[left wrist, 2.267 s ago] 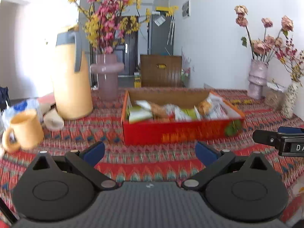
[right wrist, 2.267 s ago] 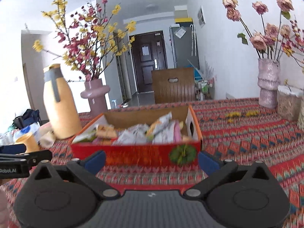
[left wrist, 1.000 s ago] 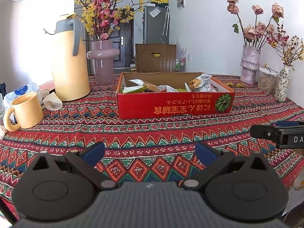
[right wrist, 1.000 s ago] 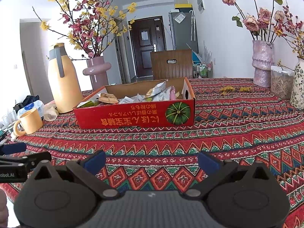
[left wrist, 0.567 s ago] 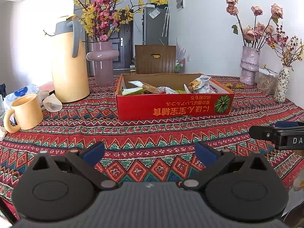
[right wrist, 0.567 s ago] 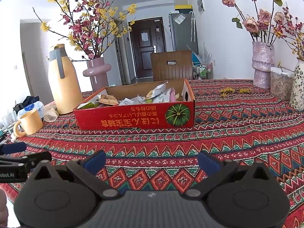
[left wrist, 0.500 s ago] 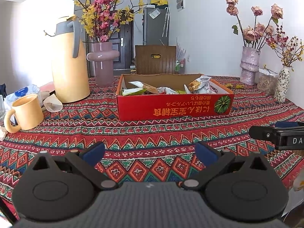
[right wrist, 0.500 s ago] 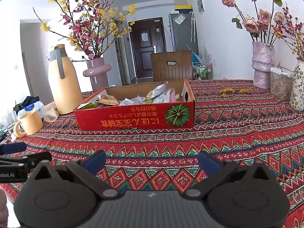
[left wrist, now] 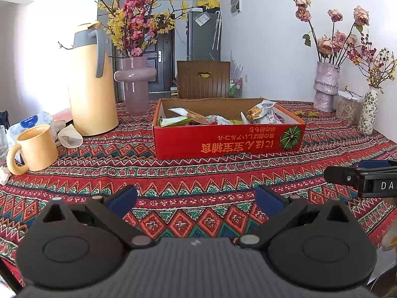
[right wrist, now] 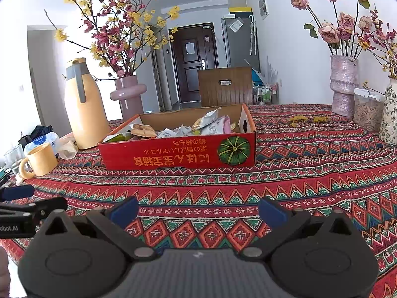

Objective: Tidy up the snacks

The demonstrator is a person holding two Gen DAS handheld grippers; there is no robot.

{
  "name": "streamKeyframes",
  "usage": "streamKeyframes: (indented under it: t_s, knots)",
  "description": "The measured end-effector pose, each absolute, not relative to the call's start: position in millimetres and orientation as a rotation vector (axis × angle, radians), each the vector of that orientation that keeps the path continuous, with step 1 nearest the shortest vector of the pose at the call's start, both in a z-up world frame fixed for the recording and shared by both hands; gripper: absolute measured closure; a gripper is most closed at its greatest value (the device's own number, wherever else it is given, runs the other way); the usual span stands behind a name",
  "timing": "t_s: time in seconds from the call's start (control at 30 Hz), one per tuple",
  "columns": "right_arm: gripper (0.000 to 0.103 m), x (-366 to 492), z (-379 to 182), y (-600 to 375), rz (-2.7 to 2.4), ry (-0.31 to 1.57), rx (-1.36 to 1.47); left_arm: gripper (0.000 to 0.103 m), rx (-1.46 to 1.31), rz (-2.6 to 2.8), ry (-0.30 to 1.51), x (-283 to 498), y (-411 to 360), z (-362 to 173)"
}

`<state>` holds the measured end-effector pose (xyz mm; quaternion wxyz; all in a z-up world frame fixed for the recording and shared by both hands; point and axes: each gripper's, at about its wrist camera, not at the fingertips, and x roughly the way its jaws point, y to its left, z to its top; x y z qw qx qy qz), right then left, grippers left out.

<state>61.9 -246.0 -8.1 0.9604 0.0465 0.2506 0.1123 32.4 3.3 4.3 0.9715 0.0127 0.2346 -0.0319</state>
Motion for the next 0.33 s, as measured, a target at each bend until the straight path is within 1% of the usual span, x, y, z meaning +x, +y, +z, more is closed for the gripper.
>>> streamKeyframes:
  t_s: [0.33]
  knots:
    - [0.0, 62.8, -10.1, -243.5, 0.23, 0.513, 0.093, 0.0, 0.02, -0.084, 0.457, 32.0, 4.1, 4.7]
